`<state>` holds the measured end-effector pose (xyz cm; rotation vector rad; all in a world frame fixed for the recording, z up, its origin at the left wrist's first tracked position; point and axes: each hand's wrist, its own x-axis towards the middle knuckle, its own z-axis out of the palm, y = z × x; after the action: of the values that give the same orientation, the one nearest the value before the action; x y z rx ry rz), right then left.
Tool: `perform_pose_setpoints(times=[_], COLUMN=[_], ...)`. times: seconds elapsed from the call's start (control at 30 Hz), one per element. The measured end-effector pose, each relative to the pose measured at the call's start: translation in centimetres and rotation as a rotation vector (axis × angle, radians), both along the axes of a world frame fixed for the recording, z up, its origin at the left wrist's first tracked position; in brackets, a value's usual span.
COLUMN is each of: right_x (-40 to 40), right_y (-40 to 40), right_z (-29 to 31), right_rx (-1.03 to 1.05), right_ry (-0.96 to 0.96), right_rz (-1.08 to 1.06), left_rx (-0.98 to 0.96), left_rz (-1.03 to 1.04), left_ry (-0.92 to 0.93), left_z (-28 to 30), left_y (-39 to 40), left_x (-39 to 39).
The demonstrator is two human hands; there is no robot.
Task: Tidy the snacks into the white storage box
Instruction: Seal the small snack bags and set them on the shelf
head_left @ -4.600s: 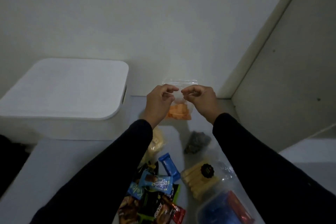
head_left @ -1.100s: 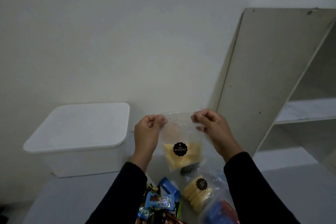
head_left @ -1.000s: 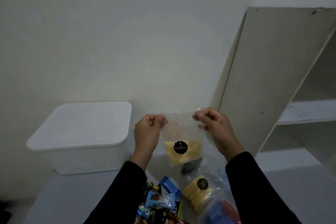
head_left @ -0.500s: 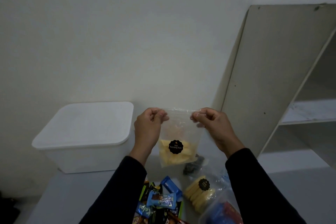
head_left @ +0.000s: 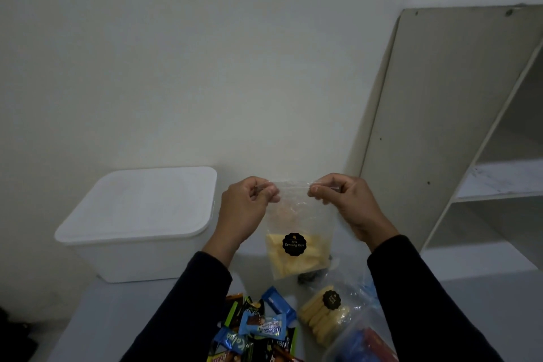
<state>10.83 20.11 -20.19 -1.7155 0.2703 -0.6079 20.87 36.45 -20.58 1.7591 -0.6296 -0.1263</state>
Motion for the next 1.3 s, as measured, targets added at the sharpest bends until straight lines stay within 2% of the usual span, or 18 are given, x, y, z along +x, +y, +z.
perform_pose_setpoints(times=[0.33, 0.6, 0.73, 0.93, 1.13, 1.23, 1.3], right_x=[-0.2, -0.6, -0.4, -0.8, -0.9, -1.2, -1.2], right_y=[0.6, 0.6, 1.0, 0.9, 1.1, 1.1, 0.9], right_z=[0.9, 1.7, 1.6, 1.7, 1.9, 2.0, 2.4], right_rx=[-0.044, -0.079, -0.085, -0.104, -0.143, -0.212, -0.328], right_ry=[0.113, 0.178, 0.152, 0.228, 0.191, 0.242, 0.301], right_rz=[0.071, 0.119, 0.051, 0.130, 0.009, 0.020, 0.006], left_rx=[0.140, 0.153, 0.166, 0.163, 0.135, 0.160, 0.185], left_rz=[-0.016, -0.088, -0.122, -0.061, -0.093, -0.080, -0.079], left_ry=[-0.153, -0.089, -0.099, -0.158, -0.110, -0.125, -0.152], left_z=[0.8, 1.6, 1.7, 1.3, 1.6, 1.5, 1.5], left_y=[0.5, 1.1, 1.0, 1.1, 0.8, 0.9, 0.9], left_x=[-0.3, -0.4, -0.8, -0.9, -1.4, -1.4, -1.4])
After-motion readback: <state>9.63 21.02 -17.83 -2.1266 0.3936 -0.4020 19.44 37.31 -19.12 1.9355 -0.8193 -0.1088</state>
